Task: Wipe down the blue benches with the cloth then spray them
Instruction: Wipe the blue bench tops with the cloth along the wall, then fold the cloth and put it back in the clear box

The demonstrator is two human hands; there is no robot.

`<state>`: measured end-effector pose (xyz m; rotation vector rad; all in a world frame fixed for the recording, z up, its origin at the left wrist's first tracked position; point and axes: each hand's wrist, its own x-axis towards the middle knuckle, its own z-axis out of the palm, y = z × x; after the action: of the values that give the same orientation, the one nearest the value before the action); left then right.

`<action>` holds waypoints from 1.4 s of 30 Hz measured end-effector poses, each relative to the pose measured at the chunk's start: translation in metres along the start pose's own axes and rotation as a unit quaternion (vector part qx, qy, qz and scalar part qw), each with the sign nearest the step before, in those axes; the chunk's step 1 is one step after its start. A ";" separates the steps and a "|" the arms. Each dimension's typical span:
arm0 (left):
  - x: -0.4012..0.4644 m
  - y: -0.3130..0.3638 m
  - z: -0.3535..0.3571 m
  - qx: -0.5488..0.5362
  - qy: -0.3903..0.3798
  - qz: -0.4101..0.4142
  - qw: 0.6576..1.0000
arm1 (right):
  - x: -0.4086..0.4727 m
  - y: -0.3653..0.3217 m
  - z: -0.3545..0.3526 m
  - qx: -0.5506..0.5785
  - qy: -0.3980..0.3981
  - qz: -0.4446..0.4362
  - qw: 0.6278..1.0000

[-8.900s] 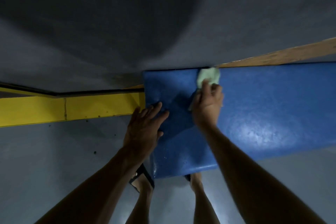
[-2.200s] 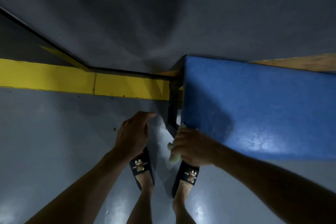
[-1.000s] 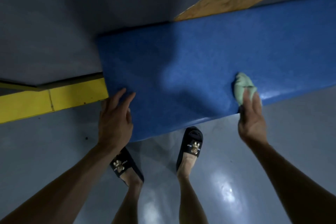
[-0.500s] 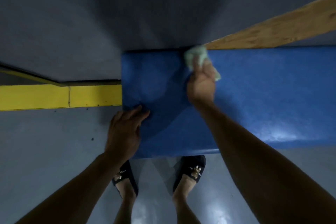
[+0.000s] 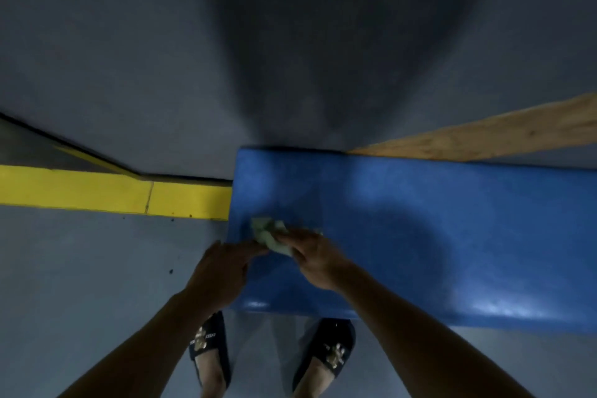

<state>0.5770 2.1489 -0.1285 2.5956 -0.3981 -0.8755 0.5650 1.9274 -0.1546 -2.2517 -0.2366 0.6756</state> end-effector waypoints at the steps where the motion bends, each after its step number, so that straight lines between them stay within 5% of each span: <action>1: -0.008 0.010 -0.007 -0.042 0.007 -0.003 0.999 | -0.011 -0.002 -0.010 0.050 0.000 0.043 0.998; 6: -0.035 0.066 -0.043 -0.172 0.057 0.022 0.983 | -0.051 -0.032 -0.079 0.403 0.085 0.241 0.879; 12: -0.055 0.133 -0.116 -0.344 0.144 0.017 0.928 | -0.123 -0.103 -0.164 0.570 0.126 0.196 0.788; 15: -0.070 0.168 -0.159 -0.379 0.129 0.026 0.916 | -0.161 -0.135 -0.188 0.615 0.151 0.154 0.759; 22: -0.137 0.253 -0.225 -0.378 0.027 0.188 0.906 | -0.259 -0.217 -0.228 0.598 0.181 0.090 0.776; 31: -0.245 0.364 -0.286 -0.208 0.143 0.330 0.909 | -0.396 -0.293 -0.266 0.503 0.316 0.041 0.803; 42: -0.287 0.613 -0.231 -0.170 -0.042 0.481 0.859 | -0.602 -0.198 -0.339 0.487 0.422 -0.024 0.764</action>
<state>0.4123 1.7695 0.4551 1.6710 -1.2805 -0.5925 0.2469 1.6349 0.4199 -1.3000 0.4276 -0.2916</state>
